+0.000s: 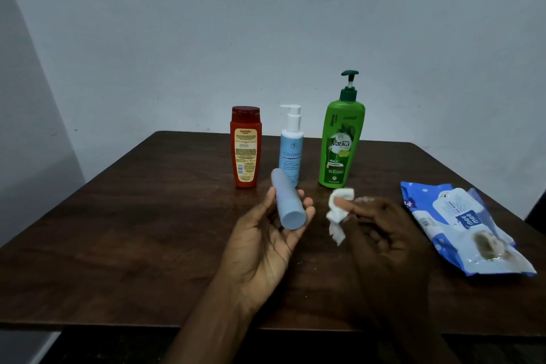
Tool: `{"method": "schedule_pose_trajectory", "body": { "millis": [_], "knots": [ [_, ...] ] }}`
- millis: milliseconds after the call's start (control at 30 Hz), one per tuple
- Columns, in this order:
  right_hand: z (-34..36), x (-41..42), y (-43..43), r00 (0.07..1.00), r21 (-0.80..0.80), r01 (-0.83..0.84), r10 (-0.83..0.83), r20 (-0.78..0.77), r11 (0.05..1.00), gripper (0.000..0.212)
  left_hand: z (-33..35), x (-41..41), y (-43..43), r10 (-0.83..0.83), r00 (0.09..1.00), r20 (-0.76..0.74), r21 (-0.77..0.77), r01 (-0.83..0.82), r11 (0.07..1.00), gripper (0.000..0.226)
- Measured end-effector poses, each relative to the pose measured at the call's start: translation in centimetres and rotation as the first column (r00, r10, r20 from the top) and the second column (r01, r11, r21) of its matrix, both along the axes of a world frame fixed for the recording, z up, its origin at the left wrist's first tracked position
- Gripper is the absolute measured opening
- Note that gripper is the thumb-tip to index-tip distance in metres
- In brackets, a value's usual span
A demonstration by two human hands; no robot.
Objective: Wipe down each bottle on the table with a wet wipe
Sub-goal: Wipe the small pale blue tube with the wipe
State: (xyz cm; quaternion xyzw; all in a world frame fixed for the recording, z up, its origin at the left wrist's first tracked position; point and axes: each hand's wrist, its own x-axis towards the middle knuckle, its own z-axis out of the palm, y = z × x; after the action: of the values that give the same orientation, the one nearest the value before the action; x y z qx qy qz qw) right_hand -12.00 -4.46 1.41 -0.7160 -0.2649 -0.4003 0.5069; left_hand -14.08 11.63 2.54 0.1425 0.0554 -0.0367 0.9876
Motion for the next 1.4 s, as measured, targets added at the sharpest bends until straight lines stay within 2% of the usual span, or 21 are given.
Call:
{"method": "schedule_pose_trajectory", "body": {
  "millis": [67, 167, 233, 367, 533, 667, 867, 933, 1067, 1133, 1267, 1400],
  "knots": [
    [0.7, 0.0, 0.2, 1.000, -0.031, -0.014, 0.014, -0.012, 0.999, 0.038, -0.2, 0.0, -0.1, 0.001, 1.000, 0.002, 0.031, -0.001, 1.000, 0.051],
    [0.6, -0.2, 1.1, 0.994, -0.157, -0.113, 0.110, -0.026, 0.981, 0.032, -0.7, 0.1, -0.5, -0.016, 1.000, 0.007, 0.121, 0.015, 0.992, 0.050],
    [-0.3, -0.2, 1.9, 0.993, -0.224, -0.122, 0.120, -0.021, 0.967, 0.022, -0.9, 0.0, -0.9, -0.011, 1.000, 0.000, 0.120, 0.011, 0.993, 0.050],
    [-0.5, 0.8, 2.8, 0.996, -0.266, -0.065, 0.079, 0.041, 0.962, 0.022, -1.2, -0.1, -1.5, 0.056, 0.998, 0.042, 0.107, -0.060, 0.992, 0.049],
    [2.1, 2.4, 3.8, 0.992, -0.319, 0.007, 0.034, 0.123, 0.948, 0.028, -0.9, 0.0, -1.7, 0.134, 0.986, 0.097, 0.245, -0.154, 0.957, 0.044],
    [4.1, 4.1, 3.8, 0.996, -0.239, -0.003, 0.025, 0.090, 0.971, 0.024, -1.1, 0.0, -1.5, 0.139, 0.988, 0.073, 0.289, -0.154, 0.945, 0.050],
    [3.4, 4.1, 3.3, 0.973, -0.014, -0.151, 0.146, -0.180, 0.988, 0.017, -1.0, -0.3, -1.4, 0.141, 0.989, 0.044, 0.304, -0.148, 0.941, 0.056],
    [2.3, 3.3, 2.9, 0.971, -0.048, -0.150, 0.138, -0.195, 0.987, 0.018, -1.1, -0.3, -1.4, 0.131, 0.991, 0.032, 0.271, -0.135, 0.953, 0.055],
    [0.2, 0.8, 2.3, 0.984, -0.204, -0.150, 0.125, -0.129, 0.967, 0.021, -1.0, -0.3, -1.0, 0.102, 0.993, 0.052, 0.207, -0.111, 0.972, 0.052],
    [-0.1, 0.4, 2.2, 0.983, -0.205, -0.164, 0.143, -0.114, 0.965, 0.022, -0.9, -0.3, -0.9, 0.093, 0.993, 0.075, 0.206, -0.107, 0.973, 0.054],
    [1.8, 1.8, 2.2, 0.972, -0.058, -0.154, 0.141, -0.187, 0.986, 0.022, -0.8, -0.5, -1.1, 0.100, 0.977, 0.190, 0.330, -0.159, 0.931, 0.051],
    [5.5, 3.6, 2.3, 0.937, 0.097, -0.209, 0.227, -0.265, 0.973, 0.016, -0.8, -0.4, -1.0, 0.045, 0.963, 0.266, 0.545, -0.188, 0.817, 0.044]
  ]
}}
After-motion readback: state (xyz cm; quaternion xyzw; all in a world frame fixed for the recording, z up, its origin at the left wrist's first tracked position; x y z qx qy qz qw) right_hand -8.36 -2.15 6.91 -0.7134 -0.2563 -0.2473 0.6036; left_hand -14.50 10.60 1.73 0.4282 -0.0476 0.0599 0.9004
